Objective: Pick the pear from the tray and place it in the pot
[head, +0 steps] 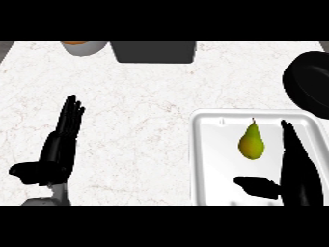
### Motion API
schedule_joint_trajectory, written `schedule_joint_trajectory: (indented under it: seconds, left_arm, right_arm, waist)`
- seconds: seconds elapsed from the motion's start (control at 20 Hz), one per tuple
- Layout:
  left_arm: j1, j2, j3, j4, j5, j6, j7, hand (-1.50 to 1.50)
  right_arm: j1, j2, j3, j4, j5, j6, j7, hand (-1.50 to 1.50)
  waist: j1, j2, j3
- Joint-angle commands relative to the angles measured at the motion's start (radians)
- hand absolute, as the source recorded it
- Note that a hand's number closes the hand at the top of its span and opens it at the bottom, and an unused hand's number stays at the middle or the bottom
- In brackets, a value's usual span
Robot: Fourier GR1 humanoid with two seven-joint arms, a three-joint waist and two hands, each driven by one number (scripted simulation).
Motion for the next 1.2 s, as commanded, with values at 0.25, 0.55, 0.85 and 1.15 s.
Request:
schedule_joint_trajectory:
  seconds: [0.25,0.55,0.85,1.15]
  left_arm:
    - [0.03,-0.003,0.027,-0.062,0.008,-0.022,0.034,0.0]
    - [-0.01,-0.016,0.046,-0.004,-0.003,-0.037,0.022,0.0]
    - [0.038,-0.06,0.007,0.001,-0.04,-0.018,-0.021,0.0]
    - [0.057,-0.025,0.04,-0.023,-0.025,-0.047,-0.024,0.0]
  right_arm:
    - [-0.042,0.05,-0.059,0.192,-0.036,-0.057,-0.121,-1.5]
    - [-0.108,0.087,-0.071,0.259,0.008,-0.035,-0.103,-1.5]
    - [-0.175,0.084,-0.149,0.375,-0.033,-0.044,-0.155,-1.5]
    - [-0.12,0.04,-0.118,0.353,0.075,-0.112,-0.217,1.5]
  waist:
    - [-0.006,-0.002,0.001]
    - [-0.007,-0.002,0.001]
    - [-0.005,-0.001,0.001]
    - [-0.004,-0.002,0.001]
